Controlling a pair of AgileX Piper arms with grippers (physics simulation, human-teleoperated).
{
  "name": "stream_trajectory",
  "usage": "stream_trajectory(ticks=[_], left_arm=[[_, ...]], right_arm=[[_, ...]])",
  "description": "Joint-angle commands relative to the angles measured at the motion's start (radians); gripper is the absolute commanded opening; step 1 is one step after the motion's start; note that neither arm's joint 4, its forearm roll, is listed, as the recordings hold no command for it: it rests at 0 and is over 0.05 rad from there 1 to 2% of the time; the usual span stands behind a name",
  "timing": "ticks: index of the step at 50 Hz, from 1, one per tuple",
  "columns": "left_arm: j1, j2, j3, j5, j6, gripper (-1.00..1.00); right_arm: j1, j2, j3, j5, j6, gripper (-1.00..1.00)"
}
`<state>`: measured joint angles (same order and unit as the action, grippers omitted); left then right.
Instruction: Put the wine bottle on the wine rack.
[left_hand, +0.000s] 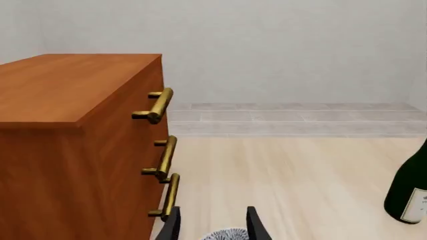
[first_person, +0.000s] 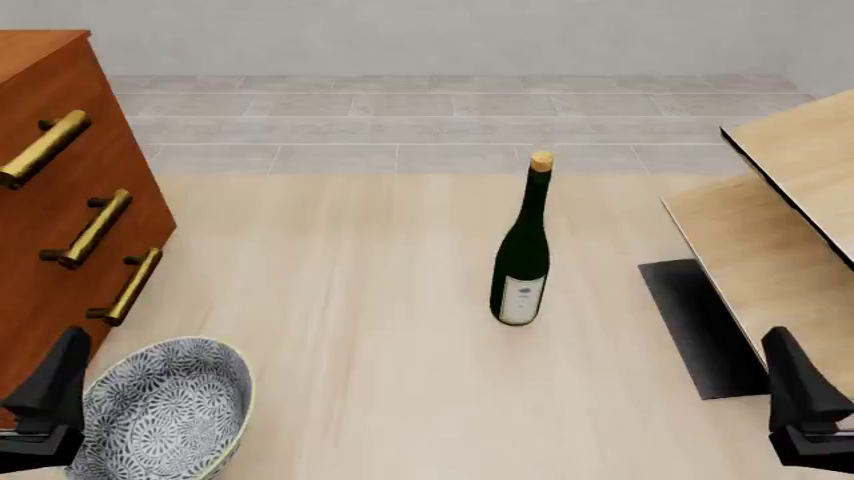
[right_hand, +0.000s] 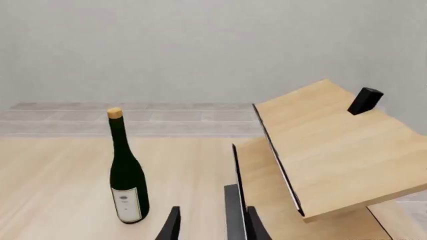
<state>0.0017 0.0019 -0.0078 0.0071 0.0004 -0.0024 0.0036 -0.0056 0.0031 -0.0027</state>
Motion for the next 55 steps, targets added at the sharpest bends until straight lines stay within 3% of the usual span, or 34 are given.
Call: stream_trajectory(ticks=[1,11,21,31,55], left_arm=[[-0.007,0.009,0.000,-0.008,0.004,1.00],[-0.018,0.010,-0.014,-0.005,0.009,1.00],[-0.014,0.048,-0.001,-0.050,0.018,1.00],[-0.015,0.057,0.005,-0.057,0.016,1.00],[-0.001,0.033,0.007,-0.025,-0.006,1.00]], right_arm=[[0.019,0.001,-0.003,0.009,0.002,1.00],[0.069,0.043,-0.031,-0.005,-0.032,1.00],[0.118,0.291,-0.092,-0.139,-0.071,1.00],[0.141,0.439,-0.150,-0.186,-0.080,1.00],[0.142,0.634,-0.270,-0.200,-0.068,1.00]])
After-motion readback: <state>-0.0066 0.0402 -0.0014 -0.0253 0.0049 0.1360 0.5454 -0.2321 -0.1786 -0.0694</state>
